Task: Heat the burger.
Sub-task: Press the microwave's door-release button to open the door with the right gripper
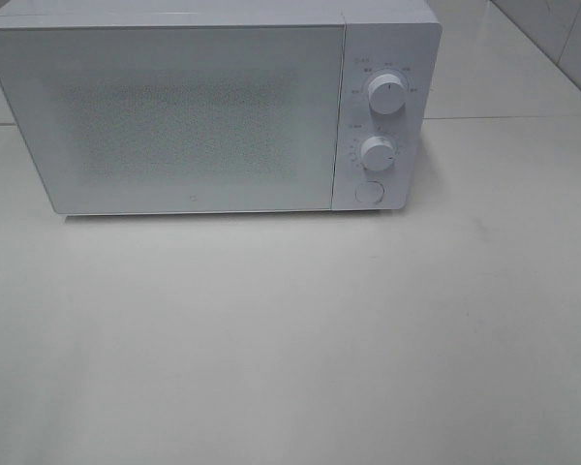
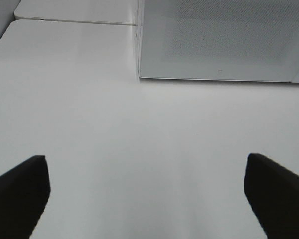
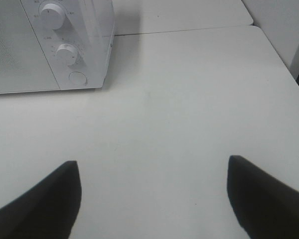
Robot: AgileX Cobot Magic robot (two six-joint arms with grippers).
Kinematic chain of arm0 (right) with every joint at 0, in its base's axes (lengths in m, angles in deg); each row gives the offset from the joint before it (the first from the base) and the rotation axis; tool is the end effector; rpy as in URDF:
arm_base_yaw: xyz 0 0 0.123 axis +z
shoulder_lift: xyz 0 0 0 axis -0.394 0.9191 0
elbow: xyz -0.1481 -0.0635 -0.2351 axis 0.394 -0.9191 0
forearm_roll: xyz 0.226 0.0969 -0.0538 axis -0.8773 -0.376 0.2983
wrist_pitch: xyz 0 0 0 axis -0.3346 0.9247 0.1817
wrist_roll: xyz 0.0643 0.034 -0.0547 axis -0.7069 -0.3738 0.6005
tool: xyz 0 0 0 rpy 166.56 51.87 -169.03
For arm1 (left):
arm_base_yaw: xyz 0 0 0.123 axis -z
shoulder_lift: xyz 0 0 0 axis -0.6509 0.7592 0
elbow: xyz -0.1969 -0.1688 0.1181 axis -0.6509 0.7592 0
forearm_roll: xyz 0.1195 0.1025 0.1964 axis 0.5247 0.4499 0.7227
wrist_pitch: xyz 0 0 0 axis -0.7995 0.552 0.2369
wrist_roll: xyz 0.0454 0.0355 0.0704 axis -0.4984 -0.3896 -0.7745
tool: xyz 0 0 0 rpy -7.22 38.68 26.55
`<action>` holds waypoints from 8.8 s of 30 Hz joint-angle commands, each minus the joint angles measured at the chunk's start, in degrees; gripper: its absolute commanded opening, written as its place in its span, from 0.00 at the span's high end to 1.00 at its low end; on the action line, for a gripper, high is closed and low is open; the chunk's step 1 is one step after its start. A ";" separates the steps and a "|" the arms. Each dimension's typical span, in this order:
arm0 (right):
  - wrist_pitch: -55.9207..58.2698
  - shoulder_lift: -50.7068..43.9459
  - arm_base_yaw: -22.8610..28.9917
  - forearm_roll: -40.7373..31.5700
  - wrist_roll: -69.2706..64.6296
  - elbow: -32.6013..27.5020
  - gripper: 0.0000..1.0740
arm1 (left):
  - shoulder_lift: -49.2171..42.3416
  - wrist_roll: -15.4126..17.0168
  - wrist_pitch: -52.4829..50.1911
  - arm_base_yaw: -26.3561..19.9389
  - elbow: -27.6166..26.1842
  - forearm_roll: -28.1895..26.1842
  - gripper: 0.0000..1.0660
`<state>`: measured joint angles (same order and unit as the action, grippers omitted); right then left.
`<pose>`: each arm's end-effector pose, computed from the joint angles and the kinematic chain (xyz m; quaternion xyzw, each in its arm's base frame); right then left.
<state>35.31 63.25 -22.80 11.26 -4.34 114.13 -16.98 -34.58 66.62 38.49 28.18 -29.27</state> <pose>-0.0011 -0.0004 0.2841 0.0082 0.8279 0.0070 0.5608 -0.0089 -0.0132 0.2821 0.0163 0.8486 -0.0538 0.5261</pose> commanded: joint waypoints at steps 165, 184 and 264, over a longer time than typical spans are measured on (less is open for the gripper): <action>-107.09 95.11 43.95 -43.09 -64.17 -5.61 1.00 | -0.23 0.11 -0.57 -0.17 0.17 -0.40 0.08; -108.46 105.48 43.43 -43.09 -71.10 1.15 1.00 | -0.23 0.11 -0.57 -0.17 0.17 -0.40 0.08; -121.41 127.43 32.66 -48.07 -66.12 33.29 1.00 | -0.23 0.11 -0.57 -0.17 0.17 -0.34 0.08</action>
<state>-74.87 191.36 12.78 -42.37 -71.32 143.29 -16.98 -34.58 66.62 38.49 28.18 -29.27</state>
